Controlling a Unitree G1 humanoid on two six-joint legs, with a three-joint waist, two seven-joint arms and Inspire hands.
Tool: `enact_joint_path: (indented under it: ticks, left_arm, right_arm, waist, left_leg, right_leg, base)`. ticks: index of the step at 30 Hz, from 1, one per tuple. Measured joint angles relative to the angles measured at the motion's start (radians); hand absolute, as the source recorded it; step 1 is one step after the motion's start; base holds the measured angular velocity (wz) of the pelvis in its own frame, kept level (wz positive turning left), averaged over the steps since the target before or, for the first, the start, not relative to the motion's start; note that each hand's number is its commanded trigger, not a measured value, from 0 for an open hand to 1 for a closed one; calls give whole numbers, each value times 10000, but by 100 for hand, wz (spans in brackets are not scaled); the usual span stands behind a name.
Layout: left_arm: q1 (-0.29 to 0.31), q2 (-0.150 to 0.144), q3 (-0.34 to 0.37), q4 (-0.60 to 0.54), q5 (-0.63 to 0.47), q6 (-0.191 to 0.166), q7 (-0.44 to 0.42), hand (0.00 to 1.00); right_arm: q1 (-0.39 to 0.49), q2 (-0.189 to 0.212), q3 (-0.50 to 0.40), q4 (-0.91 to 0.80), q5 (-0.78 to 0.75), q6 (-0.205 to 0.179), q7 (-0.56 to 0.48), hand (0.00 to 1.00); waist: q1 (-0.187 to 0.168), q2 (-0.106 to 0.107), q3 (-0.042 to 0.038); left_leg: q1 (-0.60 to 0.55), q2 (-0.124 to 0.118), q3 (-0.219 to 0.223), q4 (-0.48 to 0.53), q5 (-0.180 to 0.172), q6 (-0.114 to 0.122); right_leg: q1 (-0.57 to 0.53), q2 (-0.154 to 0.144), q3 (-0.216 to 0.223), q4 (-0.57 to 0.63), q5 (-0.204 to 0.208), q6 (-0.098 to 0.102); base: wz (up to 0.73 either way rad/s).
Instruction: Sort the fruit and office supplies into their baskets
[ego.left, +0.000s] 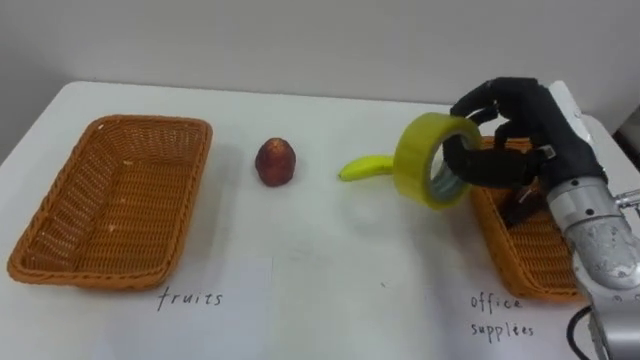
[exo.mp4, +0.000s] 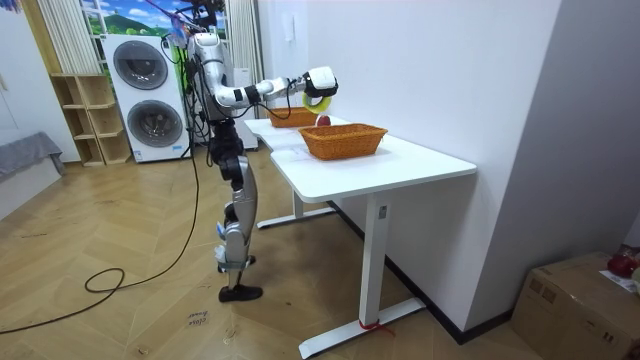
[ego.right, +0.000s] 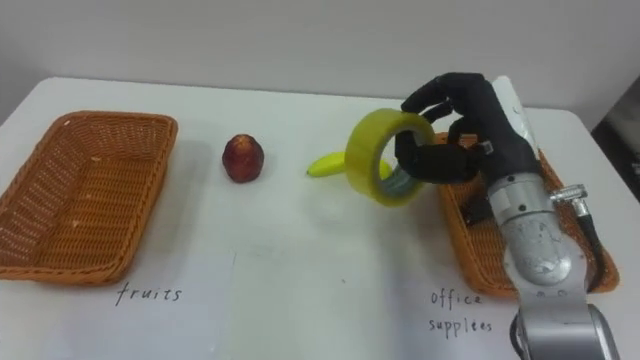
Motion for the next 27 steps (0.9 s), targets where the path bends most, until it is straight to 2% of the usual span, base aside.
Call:
enact_joint_path:
  ticks: [7,16,20,27]
  left_arm:
    - [9,-36,-139,-2,-7,4,-44,0]
    - [117,-39,-176,-48,-15,60,-36,0]
    - [114,-42,-170,-53,-21,66,-36,0]
    - [197,-45,4,-73,-16,67,-34,0]
  right_arm:
    - [18,-30,-283,358,431,1,-576,100]
    - [25,-105,-497,1458,439,-9,-1349,100]
    - [151,-107,-879,1522,449,-9,-1831,100]
    - [151,-110,-1304,1519,641,-9,-2372,100]
  waist:
    - [-40,9,-14]
    - [-296,60,-52]
    - [-379,89,-68]
    - [-558,-43,-118]
  left_leg:
    - [2,7,32,-4,0,0]
    - [3,5,39,-12,0,0]
    - [0,27,50,-16,1,-1]
    - [-1,94,277,-39,-4,-10]
  right_leg:
    - [-24,1,21,7,0,0]
    - [-20,3,22,-1,0,0]
    - [-33,12,24,7,0,1]
    - [-128,52,215,19,4,-6]
  base:
    - [0]
    - [0]
    - [0]
    - [-8]
